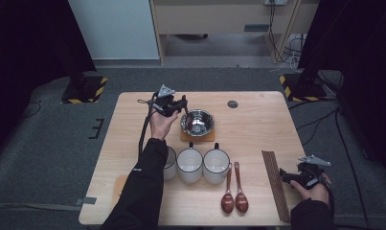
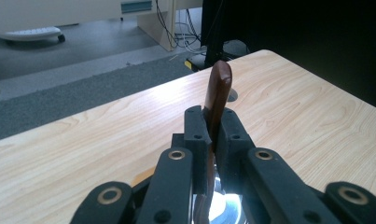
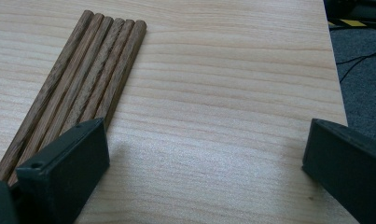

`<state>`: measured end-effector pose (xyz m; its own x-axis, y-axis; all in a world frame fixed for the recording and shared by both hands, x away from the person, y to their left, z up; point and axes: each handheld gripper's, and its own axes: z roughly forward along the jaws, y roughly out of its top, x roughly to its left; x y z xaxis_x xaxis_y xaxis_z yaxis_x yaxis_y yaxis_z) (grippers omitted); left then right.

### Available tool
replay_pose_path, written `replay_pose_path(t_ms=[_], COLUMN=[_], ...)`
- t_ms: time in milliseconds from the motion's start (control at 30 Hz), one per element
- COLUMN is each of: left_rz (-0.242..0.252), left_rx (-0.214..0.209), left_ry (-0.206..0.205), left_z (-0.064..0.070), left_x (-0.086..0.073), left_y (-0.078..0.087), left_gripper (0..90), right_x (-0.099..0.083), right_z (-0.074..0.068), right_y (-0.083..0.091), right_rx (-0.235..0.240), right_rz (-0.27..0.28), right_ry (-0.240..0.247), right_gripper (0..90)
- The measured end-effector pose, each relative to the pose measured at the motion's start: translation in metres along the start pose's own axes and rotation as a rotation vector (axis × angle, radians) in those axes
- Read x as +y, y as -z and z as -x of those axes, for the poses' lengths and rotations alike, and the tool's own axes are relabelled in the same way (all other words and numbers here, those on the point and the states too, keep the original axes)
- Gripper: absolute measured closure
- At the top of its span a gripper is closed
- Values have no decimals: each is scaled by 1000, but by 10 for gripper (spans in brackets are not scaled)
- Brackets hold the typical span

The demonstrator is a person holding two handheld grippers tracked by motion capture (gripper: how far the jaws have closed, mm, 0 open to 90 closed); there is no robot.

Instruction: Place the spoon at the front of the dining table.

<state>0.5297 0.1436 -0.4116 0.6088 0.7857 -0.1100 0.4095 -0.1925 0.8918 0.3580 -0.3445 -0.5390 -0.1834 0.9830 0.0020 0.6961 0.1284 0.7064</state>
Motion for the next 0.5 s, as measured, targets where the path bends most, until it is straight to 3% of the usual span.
replay_pose_path(t_ms=[500], left_rz=[-21], left_rx=[3], left_ry=[18], left_z=[-3], left_x=[-12], left_y=[-2], left_gripper=[836], right_x=[0], right_z=[0], right_y=[0], right_rx=[0], right_rz=[0], right_ry=[0], right_gripper=[5])
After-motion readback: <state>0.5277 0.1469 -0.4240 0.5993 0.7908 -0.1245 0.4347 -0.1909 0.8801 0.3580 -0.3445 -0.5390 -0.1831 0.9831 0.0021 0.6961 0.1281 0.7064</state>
